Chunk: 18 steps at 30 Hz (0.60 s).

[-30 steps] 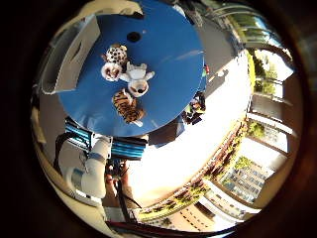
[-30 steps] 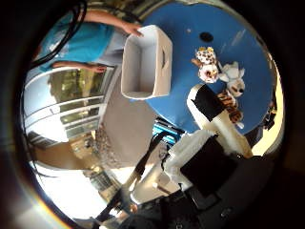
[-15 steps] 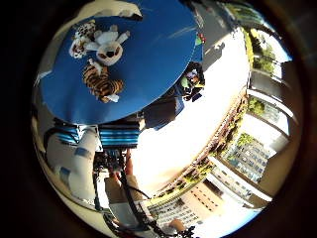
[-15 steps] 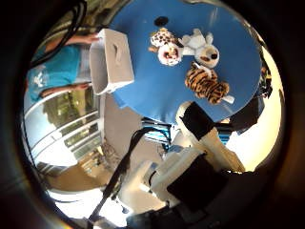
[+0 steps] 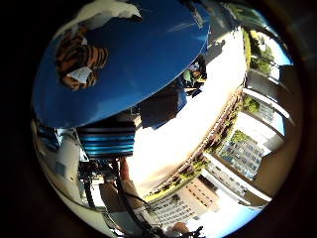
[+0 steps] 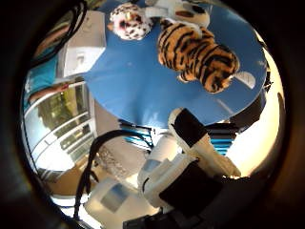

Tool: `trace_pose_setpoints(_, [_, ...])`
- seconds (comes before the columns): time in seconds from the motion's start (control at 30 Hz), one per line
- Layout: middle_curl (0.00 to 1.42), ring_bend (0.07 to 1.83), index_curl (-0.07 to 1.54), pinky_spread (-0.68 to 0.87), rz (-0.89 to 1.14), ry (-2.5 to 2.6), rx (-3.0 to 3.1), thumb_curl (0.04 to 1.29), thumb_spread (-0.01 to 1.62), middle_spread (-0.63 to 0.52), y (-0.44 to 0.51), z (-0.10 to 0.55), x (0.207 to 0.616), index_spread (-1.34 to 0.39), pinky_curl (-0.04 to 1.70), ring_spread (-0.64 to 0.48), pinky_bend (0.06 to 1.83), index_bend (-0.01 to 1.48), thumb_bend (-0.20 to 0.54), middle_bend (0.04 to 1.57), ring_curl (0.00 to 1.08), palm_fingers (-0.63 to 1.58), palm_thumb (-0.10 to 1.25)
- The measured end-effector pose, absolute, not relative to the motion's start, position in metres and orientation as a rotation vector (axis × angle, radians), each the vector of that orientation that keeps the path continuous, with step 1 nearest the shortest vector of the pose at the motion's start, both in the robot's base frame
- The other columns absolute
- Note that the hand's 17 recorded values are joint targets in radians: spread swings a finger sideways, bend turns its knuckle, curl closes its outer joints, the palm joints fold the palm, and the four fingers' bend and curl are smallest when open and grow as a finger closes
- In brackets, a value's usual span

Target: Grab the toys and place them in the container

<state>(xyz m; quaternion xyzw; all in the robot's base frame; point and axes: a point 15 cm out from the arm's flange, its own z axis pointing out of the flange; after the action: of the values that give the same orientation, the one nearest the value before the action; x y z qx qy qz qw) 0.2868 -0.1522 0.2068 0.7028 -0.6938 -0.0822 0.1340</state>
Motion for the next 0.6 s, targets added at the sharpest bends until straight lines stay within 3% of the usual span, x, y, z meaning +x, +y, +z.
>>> trace_pose_setpoints(0.4, [0.33,0.41,0.26,0.4,-0.294,-1.96,2.009,0.34,1.16,0.04,-0.15,0.142,0.304,-0.04,0.19,0.27,0.59,0.16,-0.023,0.2,0.33,0.27,0.55])
trace_pose_setpoints(0.53, [0.37,0.6,0.24,0.41,-0.294,-1.903,2.008,0.35,1.15,-0.04,-0.149,0.134,0.303,-0.09,0.18,0.24,0.69,0.15,-0.015,0.29,0.37,0.7,0.59])
trace_pose_setpoints(0.6, [0.42,0.74,0.22,0.41,-0.285,-1.878,2.014,0.36,1.14,-0.09,-0.149,0.134,0.303,-0.16,0.21,0.21,0.8,0.13,-0.014,0.41,0.41,0.96,0.62])
